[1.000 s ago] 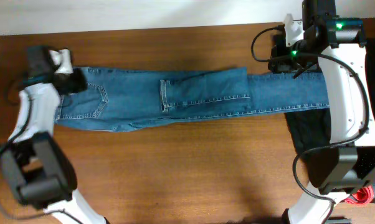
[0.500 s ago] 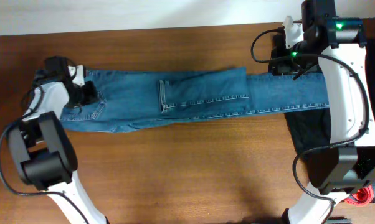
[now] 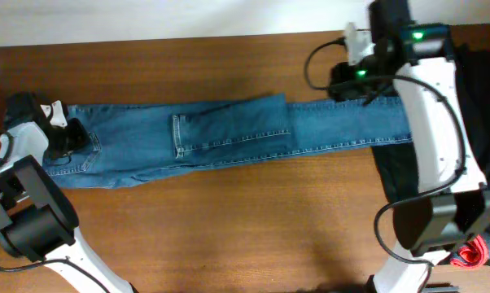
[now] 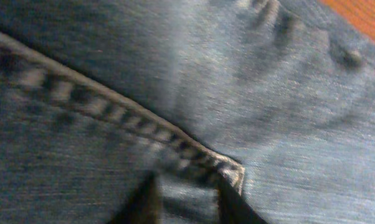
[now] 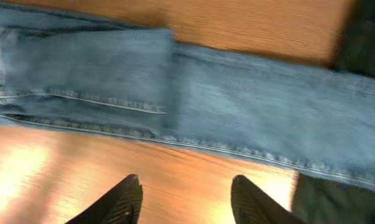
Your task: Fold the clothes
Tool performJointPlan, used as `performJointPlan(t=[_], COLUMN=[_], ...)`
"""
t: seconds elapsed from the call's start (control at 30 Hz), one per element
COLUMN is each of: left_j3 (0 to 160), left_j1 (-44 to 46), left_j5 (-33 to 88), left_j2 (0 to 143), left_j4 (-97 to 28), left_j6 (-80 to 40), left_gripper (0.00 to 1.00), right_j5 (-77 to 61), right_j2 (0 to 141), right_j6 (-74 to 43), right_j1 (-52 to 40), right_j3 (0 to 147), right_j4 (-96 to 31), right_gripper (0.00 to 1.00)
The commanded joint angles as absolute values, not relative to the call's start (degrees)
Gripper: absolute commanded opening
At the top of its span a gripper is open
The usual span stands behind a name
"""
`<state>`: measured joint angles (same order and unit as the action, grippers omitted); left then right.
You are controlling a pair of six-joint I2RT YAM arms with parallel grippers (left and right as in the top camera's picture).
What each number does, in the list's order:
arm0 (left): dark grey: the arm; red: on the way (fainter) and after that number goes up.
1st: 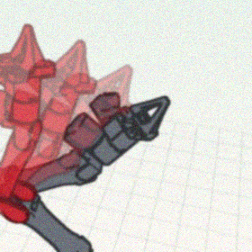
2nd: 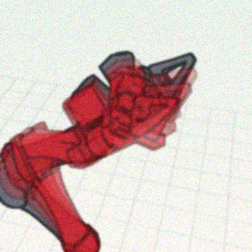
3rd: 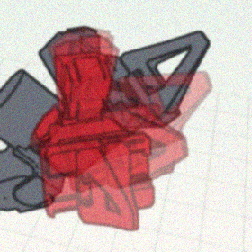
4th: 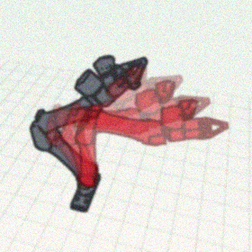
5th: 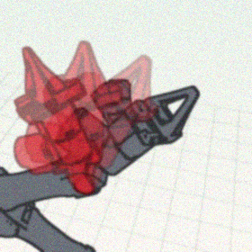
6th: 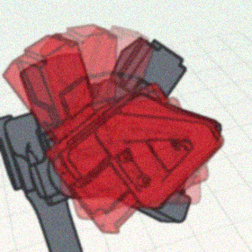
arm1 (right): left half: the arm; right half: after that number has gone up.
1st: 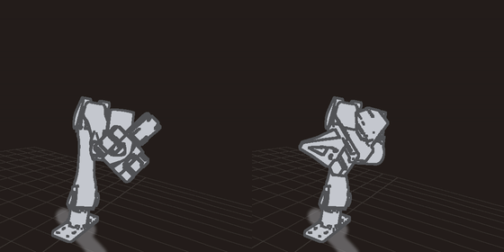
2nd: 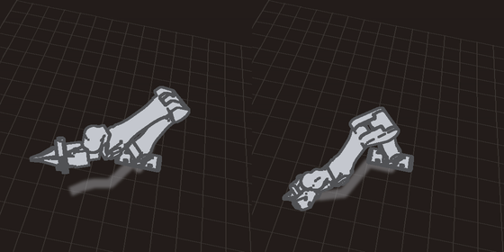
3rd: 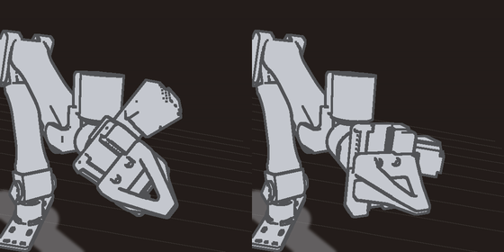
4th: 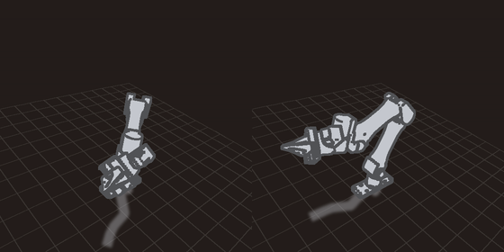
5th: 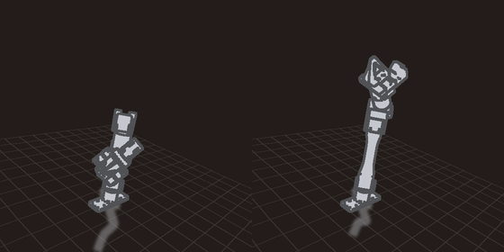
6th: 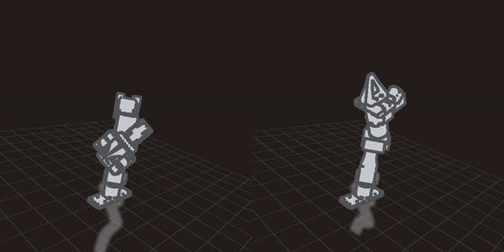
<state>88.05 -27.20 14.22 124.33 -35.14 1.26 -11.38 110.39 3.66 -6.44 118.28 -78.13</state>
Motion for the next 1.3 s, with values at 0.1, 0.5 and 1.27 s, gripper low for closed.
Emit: performJointPlan(t=[0.1,0.5,1.27], left_j3=[86.5,86.5,86.4], left_j1=[-28.6,-28.5,-28.5], left_j5=[16.8,16.8,16.8], left_j2=[127.4,127.4,127.4], left_j4=[-36.7,-37.8,-37.8], left_j6=[1.7,1.7,1.7], left_gripper=[0.92,0.99,0.99], right_j5=[-12.5,-6.3,2.5], right_j2=[117.2,130.9,141.8], right_j6=[4.2,10.8,11.7], right_j1=[-19.9,-42.6,-46.7], right_j3=[118.5,118.5,118.5], right_j4=[-72.7,-56.3,-40.5], right_gripper=[0.62,0.75,0.5])
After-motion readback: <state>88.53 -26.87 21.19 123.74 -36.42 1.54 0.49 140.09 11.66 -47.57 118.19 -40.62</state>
